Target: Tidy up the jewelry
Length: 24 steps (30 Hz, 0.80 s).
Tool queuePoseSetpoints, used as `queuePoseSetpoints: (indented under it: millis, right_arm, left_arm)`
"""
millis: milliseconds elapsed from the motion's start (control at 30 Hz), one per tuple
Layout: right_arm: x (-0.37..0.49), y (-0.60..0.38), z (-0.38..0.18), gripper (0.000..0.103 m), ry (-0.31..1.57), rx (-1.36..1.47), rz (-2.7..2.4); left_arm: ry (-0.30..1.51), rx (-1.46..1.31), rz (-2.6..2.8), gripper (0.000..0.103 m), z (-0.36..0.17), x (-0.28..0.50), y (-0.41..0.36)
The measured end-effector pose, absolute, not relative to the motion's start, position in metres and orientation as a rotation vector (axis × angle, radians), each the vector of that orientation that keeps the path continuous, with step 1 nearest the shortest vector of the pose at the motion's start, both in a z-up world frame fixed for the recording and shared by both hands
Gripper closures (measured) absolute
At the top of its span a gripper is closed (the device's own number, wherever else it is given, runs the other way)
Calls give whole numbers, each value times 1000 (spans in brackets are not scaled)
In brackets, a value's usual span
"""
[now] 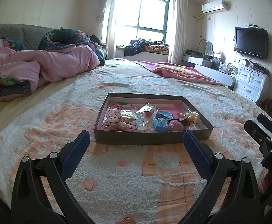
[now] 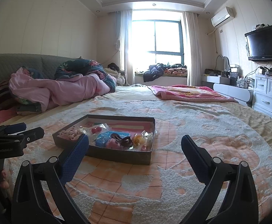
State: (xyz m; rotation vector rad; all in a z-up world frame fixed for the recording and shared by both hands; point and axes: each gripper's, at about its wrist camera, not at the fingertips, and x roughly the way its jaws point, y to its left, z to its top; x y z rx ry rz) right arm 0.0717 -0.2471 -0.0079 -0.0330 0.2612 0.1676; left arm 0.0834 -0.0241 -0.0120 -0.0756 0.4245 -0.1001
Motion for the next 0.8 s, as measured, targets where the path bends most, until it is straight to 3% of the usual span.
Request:
queuePoseSetpoints:
  millis: [800]
  right_arm:
    - [70, -244, -9, 6, 259, -28, 166]
  left_arm:
    - [421, -73, -100, 11, -10, 86, -22]
